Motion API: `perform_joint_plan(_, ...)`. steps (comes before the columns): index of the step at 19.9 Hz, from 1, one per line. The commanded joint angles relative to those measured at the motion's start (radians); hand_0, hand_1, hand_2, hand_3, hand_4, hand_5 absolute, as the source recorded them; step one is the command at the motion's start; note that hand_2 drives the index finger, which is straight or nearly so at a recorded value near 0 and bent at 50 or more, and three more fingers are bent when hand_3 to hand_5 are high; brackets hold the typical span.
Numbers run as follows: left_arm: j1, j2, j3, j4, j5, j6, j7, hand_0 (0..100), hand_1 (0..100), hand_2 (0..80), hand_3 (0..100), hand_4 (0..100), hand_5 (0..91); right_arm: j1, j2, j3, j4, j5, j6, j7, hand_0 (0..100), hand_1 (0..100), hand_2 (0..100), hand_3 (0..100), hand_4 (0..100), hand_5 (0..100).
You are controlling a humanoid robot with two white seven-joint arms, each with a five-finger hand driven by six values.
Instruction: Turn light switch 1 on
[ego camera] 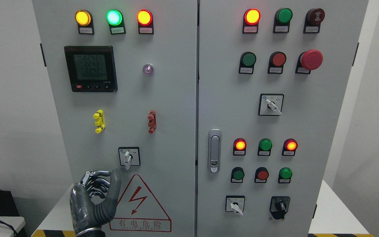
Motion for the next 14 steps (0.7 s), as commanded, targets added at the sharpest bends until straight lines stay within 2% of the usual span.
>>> perform_joint_plan(1, -0.010, -0.006, -0.037, 0.003, -0.002, 0.017, 0.001, 15, 43, 51.3, 78, 82, 74.8, 0.000, 0.000, 0.000, -0.001, -0.017, 0.000, -0.001, 12, 39, 0, 0, 0, 0)
perform_joint_plan(9, -0.020, -0.007, -0.040, 0.003, -0.004, 0.022, 0.002, 18, 42, 50.7, 78, 82, 75.0, 0.000, 0.000, 0.000, 0.001, -0.018, 0.000, -0.001, 12, 39, 0, 0, 0, 0)
perform_joint_plan(14, -0.039, -0.009, -0.042, 0.003, -0.004, 0.043, 0.024, 16, 41, 50.3, 78, 82, 75.0, 0.000, 0.000, 0.000, 0.001, -0.018, 0.000, -0.001, 12, 39, 0, 0, 0, 0)
